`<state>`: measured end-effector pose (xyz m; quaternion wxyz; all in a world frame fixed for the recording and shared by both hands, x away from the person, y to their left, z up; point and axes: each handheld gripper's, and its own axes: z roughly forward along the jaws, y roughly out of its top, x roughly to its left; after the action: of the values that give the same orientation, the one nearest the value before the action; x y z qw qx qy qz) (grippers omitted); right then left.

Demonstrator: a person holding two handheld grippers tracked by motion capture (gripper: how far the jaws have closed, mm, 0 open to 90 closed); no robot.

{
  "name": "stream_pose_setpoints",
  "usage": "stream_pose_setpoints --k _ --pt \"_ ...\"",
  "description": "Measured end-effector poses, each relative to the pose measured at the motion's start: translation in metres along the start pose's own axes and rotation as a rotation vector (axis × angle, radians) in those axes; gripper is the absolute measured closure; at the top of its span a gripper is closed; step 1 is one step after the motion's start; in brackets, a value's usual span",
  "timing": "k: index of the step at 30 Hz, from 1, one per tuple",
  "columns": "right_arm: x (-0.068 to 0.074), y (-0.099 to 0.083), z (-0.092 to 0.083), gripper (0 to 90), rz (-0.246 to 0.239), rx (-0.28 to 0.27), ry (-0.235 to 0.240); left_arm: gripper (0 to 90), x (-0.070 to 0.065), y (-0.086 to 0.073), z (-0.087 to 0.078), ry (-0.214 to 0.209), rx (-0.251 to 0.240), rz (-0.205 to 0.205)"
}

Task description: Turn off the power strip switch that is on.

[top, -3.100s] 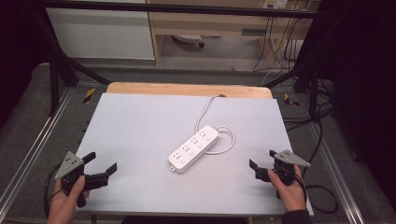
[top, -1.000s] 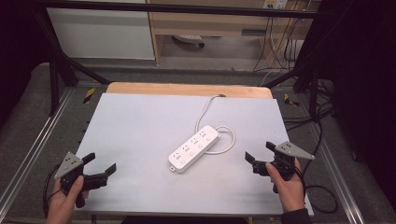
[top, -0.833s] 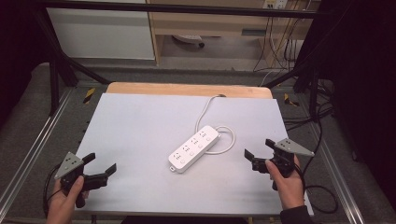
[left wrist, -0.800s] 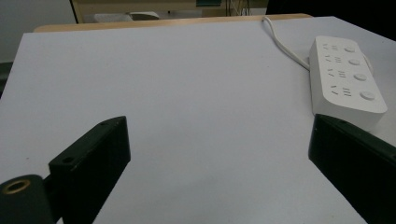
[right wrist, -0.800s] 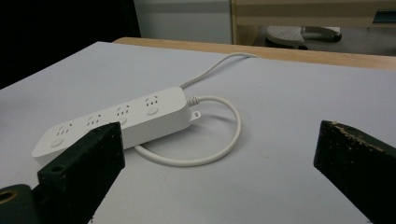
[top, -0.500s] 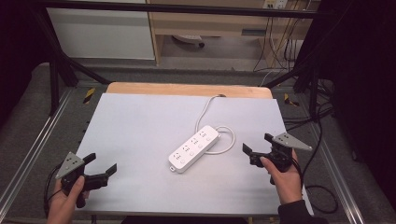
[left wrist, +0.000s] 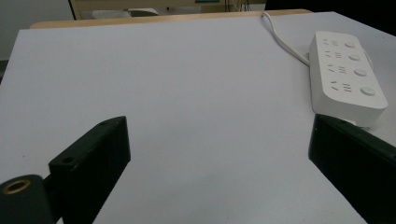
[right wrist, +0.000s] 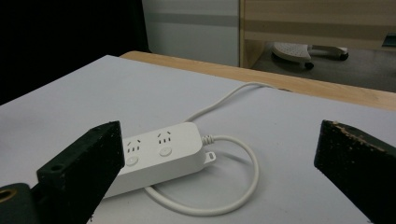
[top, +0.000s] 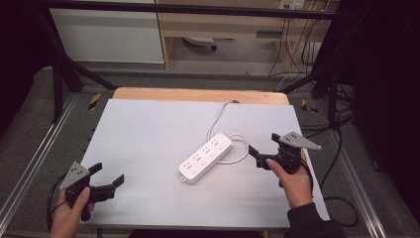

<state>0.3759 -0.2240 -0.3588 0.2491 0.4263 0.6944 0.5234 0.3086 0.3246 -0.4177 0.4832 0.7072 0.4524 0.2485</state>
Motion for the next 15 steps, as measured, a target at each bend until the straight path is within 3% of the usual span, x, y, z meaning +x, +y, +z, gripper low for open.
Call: stream_pose_setpoints --k 15 --pt "0.008 0.014 0.021 4.7 0.008 -0.003 0.030 5.2 0.000 0.000 0.000 -0.004 0.004 -0.001"
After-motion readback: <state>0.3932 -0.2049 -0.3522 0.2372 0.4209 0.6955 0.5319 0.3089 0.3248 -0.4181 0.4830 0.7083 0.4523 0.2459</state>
